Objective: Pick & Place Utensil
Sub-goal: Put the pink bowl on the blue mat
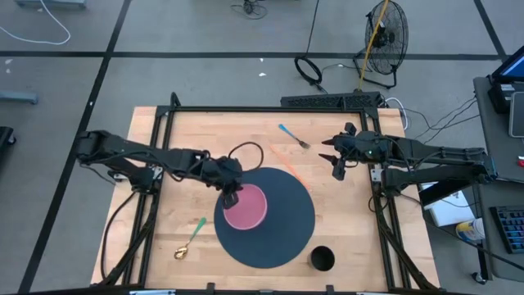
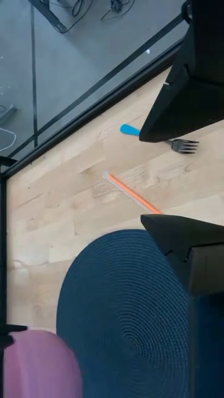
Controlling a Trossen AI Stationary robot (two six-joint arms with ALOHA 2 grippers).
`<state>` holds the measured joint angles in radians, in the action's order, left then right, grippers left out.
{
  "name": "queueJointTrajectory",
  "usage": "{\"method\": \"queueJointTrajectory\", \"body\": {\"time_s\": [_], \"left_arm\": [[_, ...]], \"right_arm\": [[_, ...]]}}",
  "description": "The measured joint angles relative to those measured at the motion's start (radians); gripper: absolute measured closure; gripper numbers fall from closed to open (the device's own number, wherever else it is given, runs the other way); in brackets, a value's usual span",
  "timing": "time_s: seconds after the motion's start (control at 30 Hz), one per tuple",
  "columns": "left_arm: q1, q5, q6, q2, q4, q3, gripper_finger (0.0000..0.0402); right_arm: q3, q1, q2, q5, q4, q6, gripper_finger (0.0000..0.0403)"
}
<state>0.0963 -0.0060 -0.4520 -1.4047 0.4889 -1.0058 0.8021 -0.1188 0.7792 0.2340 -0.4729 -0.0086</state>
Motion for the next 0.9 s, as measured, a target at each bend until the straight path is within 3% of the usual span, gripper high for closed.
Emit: {"method": "queueJointTrajectory", "body": {"time_s": [0.33, 0.63, 0.9], "left_arm": [[0.012, 0.062, -0.022, -0.110, -0.050, 0.000, 0.0397], [0.005, 0.033, 0.007, -0.190, 0.058, -0.085, 0.0397], [0.003, 0.085, 0.031, -0.262, 0.081, -0.115, 0.0397]], "right_arm": [[0.000, 0.000, 0.001, 0.000, 0.007, 0.000, 0.0204], [0.000, 0.000, 0.001, -0.001, 0.008, 0.001, 0.0204], [-0.001, 0.001, 0.004, -0.002, 0.005, 0.004, 0.0204]]}}
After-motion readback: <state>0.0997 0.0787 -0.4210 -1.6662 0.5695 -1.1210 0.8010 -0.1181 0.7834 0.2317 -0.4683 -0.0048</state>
